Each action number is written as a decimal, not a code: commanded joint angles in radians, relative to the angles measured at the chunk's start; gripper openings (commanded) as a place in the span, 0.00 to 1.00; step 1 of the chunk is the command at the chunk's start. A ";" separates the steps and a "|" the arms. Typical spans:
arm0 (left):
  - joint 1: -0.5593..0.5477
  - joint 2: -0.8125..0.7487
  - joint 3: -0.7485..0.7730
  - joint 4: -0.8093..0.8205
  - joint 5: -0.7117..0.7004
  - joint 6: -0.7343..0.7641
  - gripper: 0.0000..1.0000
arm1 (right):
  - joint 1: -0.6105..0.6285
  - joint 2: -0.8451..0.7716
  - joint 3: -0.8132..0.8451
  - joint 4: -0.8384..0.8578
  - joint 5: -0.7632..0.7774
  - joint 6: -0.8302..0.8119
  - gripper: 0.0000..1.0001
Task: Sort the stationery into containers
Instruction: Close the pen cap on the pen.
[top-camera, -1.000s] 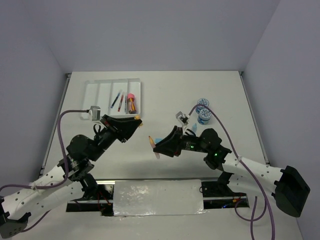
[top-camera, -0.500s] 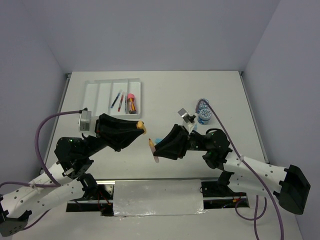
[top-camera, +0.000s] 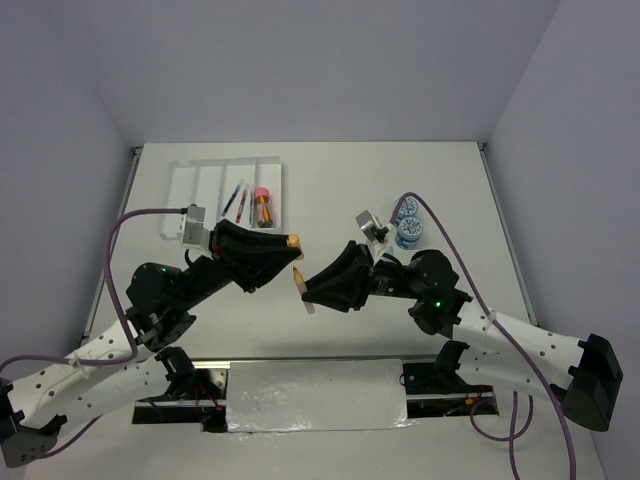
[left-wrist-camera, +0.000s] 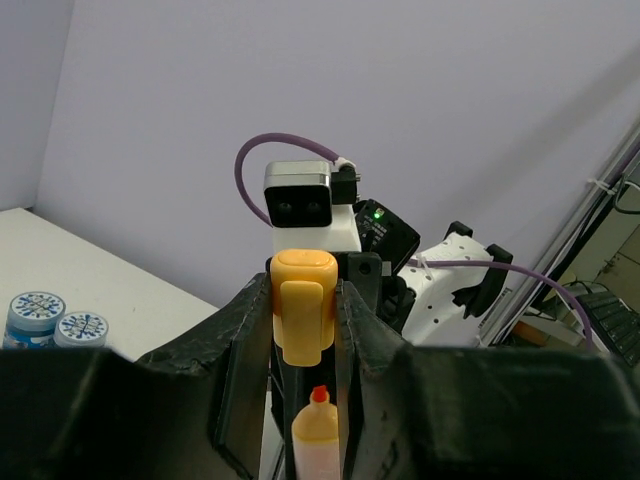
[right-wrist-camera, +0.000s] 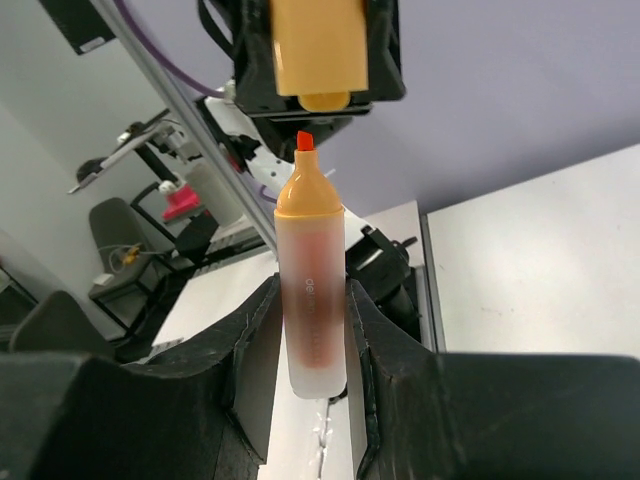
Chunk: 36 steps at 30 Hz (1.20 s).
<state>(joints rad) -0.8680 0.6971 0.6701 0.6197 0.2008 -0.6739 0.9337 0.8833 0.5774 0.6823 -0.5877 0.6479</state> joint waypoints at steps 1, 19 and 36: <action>0.003 -0.015 0.060 0.026 -0.008 -0.016 0.11 | 0.010 -0.012 0.059 -0.033 0.029 -0.054 0.00; 0.003 -0.030 0.037 0.012 0.040 0.002 0.11 | 0.008 -0.050 0.082 -0.115 0.071 -0.099 0.00; 0.003 -0.038 0.014 0.026 0.026 0.017 0.11 | 0.008 -0.080 0.098 -0.142 0.075 -0.122 0.00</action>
<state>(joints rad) -0.8680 0.6743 0.6834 0.5816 0.2245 -0.6804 0.9337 0.8234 0.6174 0.5343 -0.5304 0.5491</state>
